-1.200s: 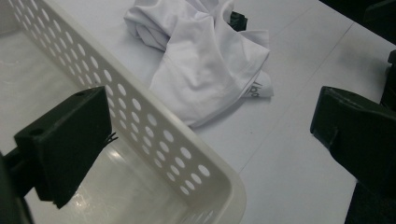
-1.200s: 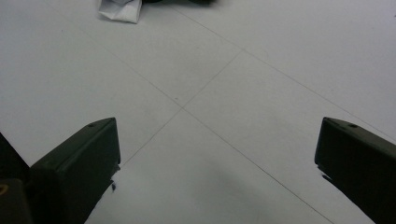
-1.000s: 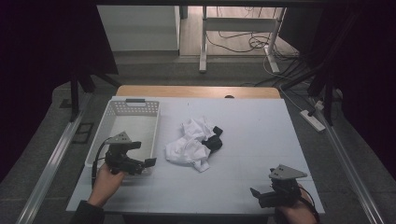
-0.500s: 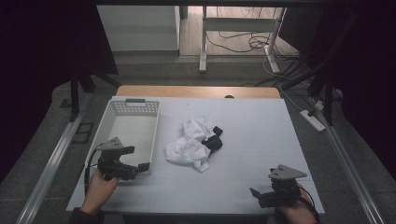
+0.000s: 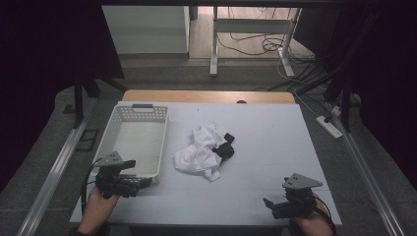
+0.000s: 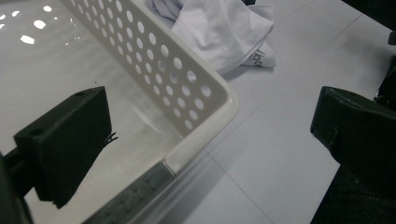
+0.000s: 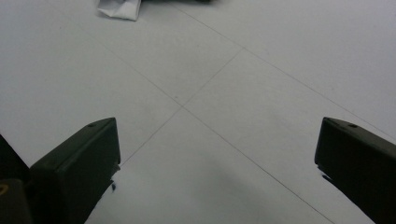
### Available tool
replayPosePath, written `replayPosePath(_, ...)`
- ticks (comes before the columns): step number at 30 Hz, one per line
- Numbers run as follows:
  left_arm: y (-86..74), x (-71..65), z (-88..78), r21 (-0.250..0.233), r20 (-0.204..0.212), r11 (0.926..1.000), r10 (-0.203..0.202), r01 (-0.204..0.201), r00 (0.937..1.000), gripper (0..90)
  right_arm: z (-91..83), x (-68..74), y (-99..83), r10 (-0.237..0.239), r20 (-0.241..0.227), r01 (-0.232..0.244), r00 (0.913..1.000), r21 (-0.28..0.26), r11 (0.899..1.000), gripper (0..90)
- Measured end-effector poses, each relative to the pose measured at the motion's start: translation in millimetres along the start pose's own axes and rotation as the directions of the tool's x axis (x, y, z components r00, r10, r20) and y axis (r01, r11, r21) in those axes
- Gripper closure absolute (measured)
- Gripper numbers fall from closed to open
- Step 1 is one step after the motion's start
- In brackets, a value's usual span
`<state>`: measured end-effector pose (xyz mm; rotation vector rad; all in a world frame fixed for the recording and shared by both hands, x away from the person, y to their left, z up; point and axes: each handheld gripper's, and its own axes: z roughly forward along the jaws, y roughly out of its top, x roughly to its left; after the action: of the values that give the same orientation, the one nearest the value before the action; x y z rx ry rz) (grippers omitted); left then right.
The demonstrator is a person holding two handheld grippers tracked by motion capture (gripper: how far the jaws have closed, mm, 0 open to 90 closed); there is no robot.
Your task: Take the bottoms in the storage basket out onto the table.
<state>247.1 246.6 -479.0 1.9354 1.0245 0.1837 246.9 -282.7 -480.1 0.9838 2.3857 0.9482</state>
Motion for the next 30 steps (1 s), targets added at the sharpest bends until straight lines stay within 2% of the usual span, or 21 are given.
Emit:
replayPosePath(19, -23.2, -7.3, -22.7, -0.007, -0.067, 0.9998, -0.018, 0.017, 0.9976, 0.0, 0.5, 0.0, 0.2, -0.002, 0.000, 0.002, 1.0000, 0.003, 1.000, 0.8)
replayPosePath(23, -28.3, -8.5, -28.8, -0.018, -0.084, 0.9995, -0.028, 0.027, 0.9961, 0.0, 0.5, 0.0, 0.2, -0.002, 0.000, 0.002, 1.0000, 0.003, 1.000, 0.8)
replayPosePath(30, -38.7, -8.9, -34.2, -0.007, -0.100, 0.9990, -0.046, 0.045, 0.9940, 0.0, 0.5, 0.1, 0.3, -0.003, 0.001, 0.003, 1.0000, 0.005, 1.000, 0.8)
